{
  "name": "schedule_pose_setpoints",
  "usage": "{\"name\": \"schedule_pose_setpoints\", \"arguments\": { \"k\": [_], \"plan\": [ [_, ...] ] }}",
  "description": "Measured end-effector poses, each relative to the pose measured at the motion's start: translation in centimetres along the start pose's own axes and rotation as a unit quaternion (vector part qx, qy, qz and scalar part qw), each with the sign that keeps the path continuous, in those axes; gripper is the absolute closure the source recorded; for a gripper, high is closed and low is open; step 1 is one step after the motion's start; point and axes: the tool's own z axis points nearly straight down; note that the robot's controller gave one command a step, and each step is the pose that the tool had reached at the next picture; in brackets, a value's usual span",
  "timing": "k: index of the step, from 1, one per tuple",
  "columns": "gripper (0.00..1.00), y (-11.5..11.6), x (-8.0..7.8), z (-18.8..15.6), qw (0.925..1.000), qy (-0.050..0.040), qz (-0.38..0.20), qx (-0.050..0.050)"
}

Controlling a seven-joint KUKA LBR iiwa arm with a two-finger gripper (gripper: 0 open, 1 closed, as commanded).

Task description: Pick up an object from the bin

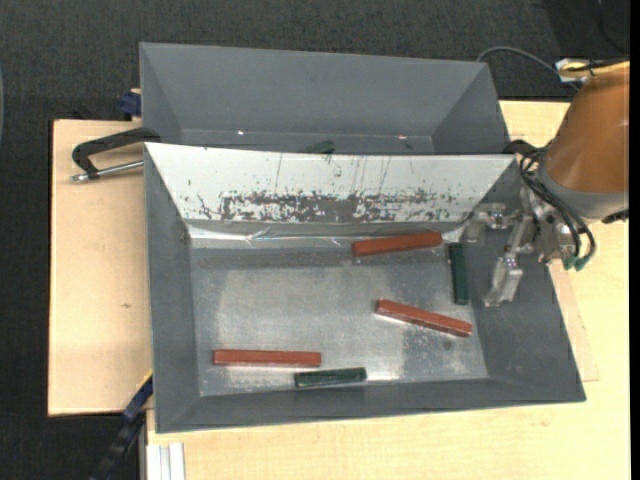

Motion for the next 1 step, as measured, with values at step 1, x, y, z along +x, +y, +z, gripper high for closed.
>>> {"name": "schedule_pose_setpoints", "arguments": {
  "k": [1],
  "plan": [
    [0.0,0.0,0.0,0.0,1.0,0.0,0.0,0.0]
  ]
}}
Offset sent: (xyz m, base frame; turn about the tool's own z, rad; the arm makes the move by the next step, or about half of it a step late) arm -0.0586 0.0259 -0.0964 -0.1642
